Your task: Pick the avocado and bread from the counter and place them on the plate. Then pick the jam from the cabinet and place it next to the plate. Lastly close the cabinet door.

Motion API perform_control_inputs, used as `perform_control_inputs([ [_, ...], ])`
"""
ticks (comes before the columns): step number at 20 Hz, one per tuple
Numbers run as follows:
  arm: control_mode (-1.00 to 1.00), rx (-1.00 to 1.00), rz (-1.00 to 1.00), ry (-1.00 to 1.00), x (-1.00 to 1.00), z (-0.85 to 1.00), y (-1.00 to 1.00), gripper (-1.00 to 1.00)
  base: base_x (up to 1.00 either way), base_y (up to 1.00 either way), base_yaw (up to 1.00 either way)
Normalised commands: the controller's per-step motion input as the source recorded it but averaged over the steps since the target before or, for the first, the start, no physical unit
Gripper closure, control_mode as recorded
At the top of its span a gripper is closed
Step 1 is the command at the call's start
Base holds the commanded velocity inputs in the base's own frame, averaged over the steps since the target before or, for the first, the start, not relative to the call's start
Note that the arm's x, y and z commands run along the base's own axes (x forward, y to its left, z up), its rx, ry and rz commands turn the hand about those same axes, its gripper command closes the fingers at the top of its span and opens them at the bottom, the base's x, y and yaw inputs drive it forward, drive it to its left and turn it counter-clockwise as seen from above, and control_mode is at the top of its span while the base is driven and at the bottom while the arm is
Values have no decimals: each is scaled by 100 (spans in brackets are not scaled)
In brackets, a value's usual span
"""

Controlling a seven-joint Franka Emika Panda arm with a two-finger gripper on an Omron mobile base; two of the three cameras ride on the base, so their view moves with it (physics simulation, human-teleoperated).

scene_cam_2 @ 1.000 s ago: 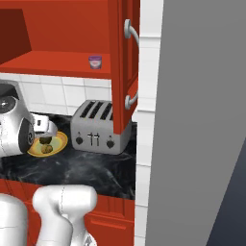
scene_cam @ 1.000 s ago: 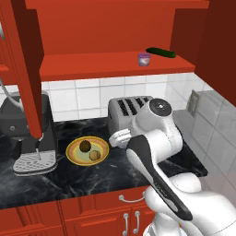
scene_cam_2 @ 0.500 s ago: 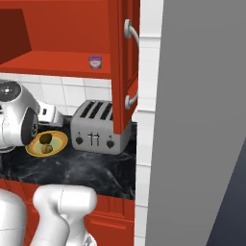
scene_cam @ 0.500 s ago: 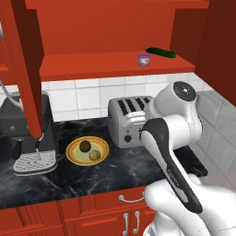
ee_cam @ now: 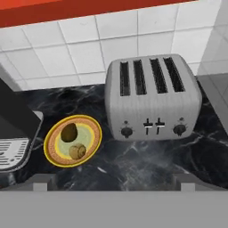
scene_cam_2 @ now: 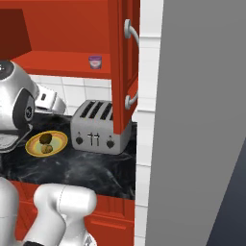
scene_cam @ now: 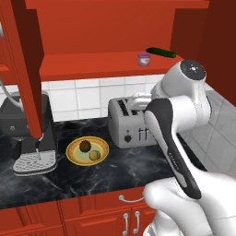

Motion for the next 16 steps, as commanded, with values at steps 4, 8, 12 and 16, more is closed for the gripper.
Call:
perform_control_inputs([
  [4, -100, 0, -9, -6, 0, 40, -21, -100, 0, 0, 0],
  [8, -100, -1, -3, -13, 0, 36, -15, -100, 0, 0, 0],
  [12, -100, 0, -3, -9, 0, 43, -15, -100, 0, 0, 0],
  [16, -100, -1, -4, -9, 2, 36, -11, -100, 0, 0, 0],
])
